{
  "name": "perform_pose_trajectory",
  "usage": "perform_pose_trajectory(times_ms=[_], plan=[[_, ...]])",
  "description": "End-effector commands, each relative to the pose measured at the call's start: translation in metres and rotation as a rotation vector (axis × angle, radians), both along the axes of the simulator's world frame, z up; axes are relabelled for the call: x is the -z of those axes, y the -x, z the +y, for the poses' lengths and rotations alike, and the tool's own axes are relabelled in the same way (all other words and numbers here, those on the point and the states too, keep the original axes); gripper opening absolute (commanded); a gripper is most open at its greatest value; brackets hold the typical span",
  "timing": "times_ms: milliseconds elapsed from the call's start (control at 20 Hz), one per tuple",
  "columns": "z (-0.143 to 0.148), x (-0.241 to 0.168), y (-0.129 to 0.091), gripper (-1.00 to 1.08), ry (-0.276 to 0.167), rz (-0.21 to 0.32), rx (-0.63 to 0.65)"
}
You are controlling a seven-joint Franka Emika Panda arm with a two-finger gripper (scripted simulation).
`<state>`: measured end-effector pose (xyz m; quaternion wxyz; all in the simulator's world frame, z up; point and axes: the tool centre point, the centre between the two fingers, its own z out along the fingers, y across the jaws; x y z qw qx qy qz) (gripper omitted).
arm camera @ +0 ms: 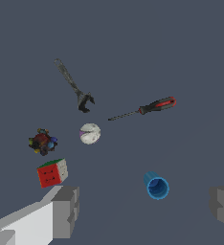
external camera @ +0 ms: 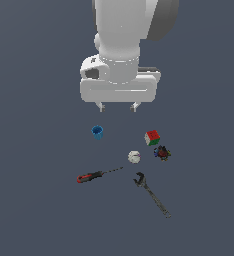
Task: Pick up a designated object from a clutter of objects.
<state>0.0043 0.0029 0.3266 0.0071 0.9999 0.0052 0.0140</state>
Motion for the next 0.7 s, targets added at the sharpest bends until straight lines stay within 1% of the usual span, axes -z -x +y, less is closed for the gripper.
perform_pose_trajectory(times_ms=[0, 150, 400, 500, 650], plan=[[0.0, 0.0, 0.0, 1.0, 0.0, 0.0, 0.0], [-0.006, -0.002, -0.001, 1.0, -0.001, -0.007, 0.012], [-0.031, -0.012, -0.004, 1.0, -0.007, -0.036, 0.069], [-0.035, -0.014, -0.004, 1.0, -0.008, -0.04, 0.078], [-0.032, -0.012, -0.005, 1.0, -0.007, -0.037, 0.069]])
